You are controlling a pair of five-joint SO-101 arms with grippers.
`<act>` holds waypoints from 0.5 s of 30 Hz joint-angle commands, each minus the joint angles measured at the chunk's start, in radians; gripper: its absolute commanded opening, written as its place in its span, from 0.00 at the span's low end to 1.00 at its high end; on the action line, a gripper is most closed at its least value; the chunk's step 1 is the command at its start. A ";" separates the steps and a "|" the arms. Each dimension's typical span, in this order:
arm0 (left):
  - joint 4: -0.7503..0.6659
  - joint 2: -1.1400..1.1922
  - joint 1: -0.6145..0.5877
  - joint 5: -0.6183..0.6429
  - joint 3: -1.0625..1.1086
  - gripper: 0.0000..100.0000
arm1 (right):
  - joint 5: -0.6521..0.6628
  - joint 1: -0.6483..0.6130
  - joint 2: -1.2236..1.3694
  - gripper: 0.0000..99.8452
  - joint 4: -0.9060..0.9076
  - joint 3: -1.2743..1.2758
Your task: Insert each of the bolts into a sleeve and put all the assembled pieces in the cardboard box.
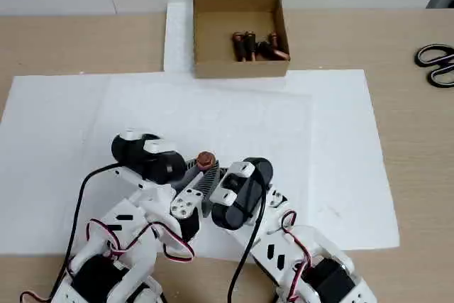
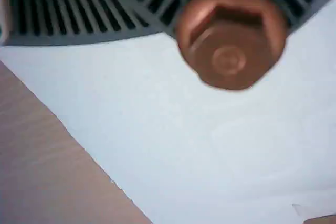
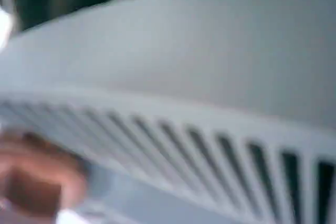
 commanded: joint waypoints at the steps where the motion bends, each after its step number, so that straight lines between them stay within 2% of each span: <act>1: 0.008 0.000 0.011 -0.015 0.041 0.01 | 0.011 0.007 -0.016 0.00 -0.047 -0.069; 7: 0.008 0.000 0.008 -0.012 0.039 0.01 | 0.008 0.007 -0.016 0.00 -0.044 -0.068; 12: 0.008 0.003 0.005 -0.008 0.039 0.14 | 0.008 0.007 -0.016 0.00 -0.042 -0.066; 15: 0.011 0.005 0.005 0.006 0.039 0.16 | 0.008 0.007 -0.016 0.00 -0.042 -0.064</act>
